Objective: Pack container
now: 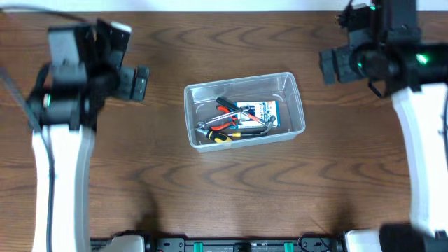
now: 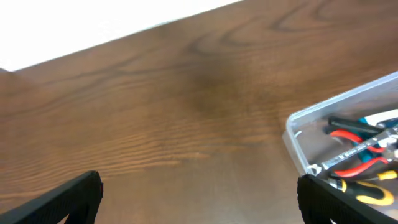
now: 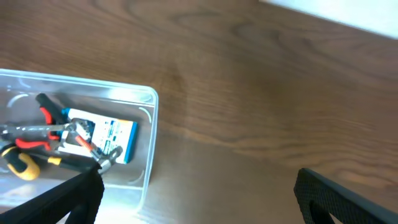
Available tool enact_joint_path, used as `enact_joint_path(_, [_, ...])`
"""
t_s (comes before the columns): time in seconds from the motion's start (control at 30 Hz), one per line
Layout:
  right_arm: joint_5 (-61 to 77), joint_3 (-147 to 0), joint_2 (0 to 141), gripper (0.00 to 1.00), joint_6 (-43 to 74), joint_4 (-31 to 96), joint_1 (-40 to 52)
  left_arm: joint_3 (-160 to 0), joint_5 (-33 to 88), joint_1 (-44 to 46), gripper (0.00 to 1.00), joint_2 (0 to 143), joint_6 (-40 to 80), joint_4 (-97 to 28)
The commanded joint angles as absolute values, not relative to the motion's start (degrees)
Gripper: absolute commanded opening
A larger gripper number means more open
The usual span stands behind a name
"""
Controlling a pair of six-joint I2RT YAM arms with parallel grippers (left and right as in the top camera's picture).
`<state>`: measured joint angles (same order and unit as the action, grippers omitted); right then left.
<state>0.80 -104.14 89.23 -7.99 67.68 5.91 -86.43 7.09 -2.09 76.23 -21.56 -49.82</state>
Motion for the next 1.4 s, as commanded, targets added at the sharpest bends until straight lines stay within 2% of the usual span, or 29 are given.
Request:
enact_joint_path(0.0, [-0.3,-99.7,79.2,0.99,-8.1,67.9,6.0,-77.2,7.2,-2.1,0.98,65.8,-19.8,-46.0])
enact_joint_path(0.17, [-5.7,-80.6,61.6,0.99,-5.5,61.5,6.0,-59.9,6.9,-0.9,0.98,47.5,-19.8,-37.6])
enact_joint_path(0.37, [-9.7,-57.7,42.4,0.99,-4.1,51.7,6.0,-41.6,4.5,-0.5,0.98,28.7,-19.8,-34.5])
enact_joint_path(0.57, [-9.7,-44.8,34.4,0.99,-4.1,49.9,6.0,-31.2,4.2,-0.5,0.98,18.8,-19.8,-32.1])
enact_joint_path(0.87, [-9.6,-37.0,34.5,0.99,-4.1,51.7,6.0,-30.0,4.2,0.2,0.98,18.2,-19.8,-32.2])
enact_joint_path(1.37, [-9.6,-36.7,34.5,0.99,-4.1,56.6,6.0,-29.9,4.2,1.0,0.98,18.2,-19.8,-34.4])
